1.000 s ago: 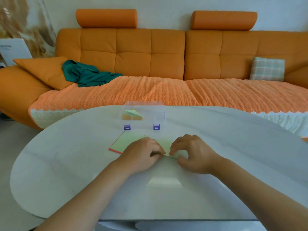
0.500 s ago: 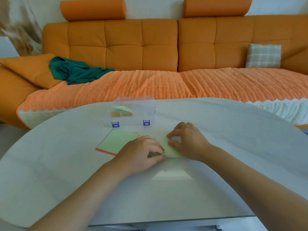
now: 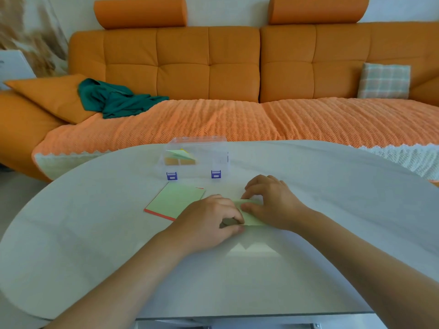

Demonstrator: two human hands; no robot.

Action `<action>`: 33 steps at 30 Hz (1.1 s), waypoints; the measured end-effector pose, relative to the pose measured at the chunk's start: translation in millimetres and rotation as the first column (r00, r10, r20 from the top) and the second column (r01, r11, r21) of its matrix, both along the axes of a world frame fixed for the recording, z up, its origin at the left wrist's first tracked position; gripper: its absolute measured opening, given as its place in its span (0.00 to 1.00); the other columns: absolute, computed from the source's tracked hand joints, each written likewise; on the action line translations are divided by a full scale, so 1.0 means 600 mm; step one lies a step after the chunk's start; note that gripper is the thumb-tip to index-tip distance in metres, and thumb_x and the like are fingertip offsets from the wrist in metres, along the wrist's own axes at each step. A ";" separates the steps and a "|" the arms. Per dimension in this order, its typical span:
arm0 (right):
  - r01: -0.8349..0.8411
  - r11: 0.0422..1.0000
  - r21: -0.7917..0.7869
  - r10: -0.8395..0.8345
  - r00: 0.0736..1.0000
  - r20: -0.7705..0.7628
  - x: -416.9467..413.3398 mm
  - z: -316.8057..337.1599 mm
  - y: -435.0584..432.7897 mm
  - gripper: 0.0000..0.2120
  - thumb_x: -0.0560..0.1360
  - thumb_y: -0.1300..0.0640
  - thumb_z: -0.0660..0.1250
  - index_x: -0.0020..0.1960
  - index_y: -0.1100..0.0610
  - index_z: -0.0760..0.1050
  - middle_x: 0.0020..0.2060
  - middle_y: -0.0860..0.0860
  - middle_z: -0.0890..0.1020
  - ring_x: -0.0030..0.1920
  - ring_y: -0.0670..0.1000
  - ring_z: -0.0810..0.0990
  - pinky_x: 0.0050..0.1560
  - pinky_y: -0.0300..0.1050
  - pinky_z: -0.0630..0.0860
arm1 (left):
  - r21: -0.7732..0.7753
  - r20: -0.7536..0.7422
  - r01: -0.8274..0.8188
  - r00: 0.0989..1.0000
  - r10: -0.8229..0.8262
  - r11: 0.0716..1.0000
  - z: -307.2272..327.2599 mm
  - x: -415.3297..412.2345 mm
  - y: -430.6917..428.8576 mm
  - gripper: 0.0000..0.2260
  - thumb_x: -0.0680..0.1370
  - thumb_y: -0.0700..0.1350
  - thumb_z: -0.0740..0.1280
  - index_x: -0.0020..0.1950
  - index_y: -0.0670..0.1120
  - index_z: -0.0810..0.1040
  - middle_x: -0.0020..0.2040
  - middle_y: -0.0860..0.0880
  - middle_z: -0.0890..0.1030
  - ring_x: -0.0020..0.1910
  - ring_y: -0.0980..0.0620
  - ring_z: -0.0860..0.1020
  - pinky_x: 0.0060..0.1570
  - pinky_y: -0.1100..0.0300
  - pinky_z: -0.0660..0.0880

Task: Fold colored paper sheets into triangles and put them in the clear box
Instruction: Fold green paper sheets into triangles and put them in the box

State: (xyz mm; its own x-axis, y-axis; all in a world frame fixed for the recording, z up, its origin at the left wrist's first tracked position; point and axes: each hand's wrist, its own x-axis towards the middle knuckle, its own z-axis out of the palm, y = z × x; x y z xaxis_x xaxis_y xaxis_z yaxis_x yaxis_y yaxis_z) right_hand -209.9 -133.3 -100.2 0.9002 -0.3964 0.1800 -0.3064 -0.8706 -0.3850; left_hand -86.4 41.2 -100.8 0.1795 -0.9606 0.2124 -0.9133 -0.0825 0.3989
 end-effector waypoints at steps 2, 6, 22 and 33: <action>0.000 0.996 0.095 -0.005 0.999 0.048 0.001 0.003 0.006 0.07 0.75 0.47 0.72 0.52 0.44 0.79 0.52 0.41 0.77 0.54 0.45 0.74 0.57 0.41 0.70 | -0.021 -0.031 -0.013 0.999 0.012 1.000 -0.002 0.000 0.001 0.08 0.77 0.54 0.70 0.51 0.53 0.85 0.55 0.60 0.79 0.56 0.60 0.72 0.56 0.53 0.74; 0.047 0.906 0.420 -0.111 0.985 0.130 0.005 0.013 0.015 0.18 0.73 0.58 0.74 0.57 0.44 0.73 0.44 0.44 0.76 0.41 0.42 0.75 0.40 0.32 0.70 | -0.100 -0.079 -0.060 0.996 0.053 0.993 -0.004 0.003 0.003 0.06 0.77 0.52 0.72 0.48 0.51 0.86 0.60 0.58 0.73 0.61 0.60 0.69 0.58 0.59 0.71; 0.035 0.671 0.740 -0.193 0.973 0.129 -0.001 0.044 0.044 0.05 0.74 0.54 0.75 0.49 0.53 0.85 0.42 0.51 0.87 0.38 0.43 0.82 0.40 0.35 0.76 | -0.155 -0.605 -0.409 0.759 0.241 0.899 0.005 0.001 -0.011 0.03 0.78 0.46 0.70 0.48 0.54 0.78 0.38 0.55 0.82 0.34 0.57 0.74 0.37 0.65 0.69; 0.081 0.663 0.744 -0.263 0.956 0.130 -0.010 0.044 0.050 0.03 0.75 0.56 0.74 0.46 0.53 0.86 0.37 0.47 0.87 0.34 0.42 0.81 0.34 0.32 0.75 | -0.212 -0.584 -0.479 0.761 0.282 0.852 -0.001 -0.014 -0.019 0.03 0.76 0.48 0.74 0.48 0.55 0.84 0.34 0.57 0.80 0.32 0.60 0.74 0.35 0.68 0.70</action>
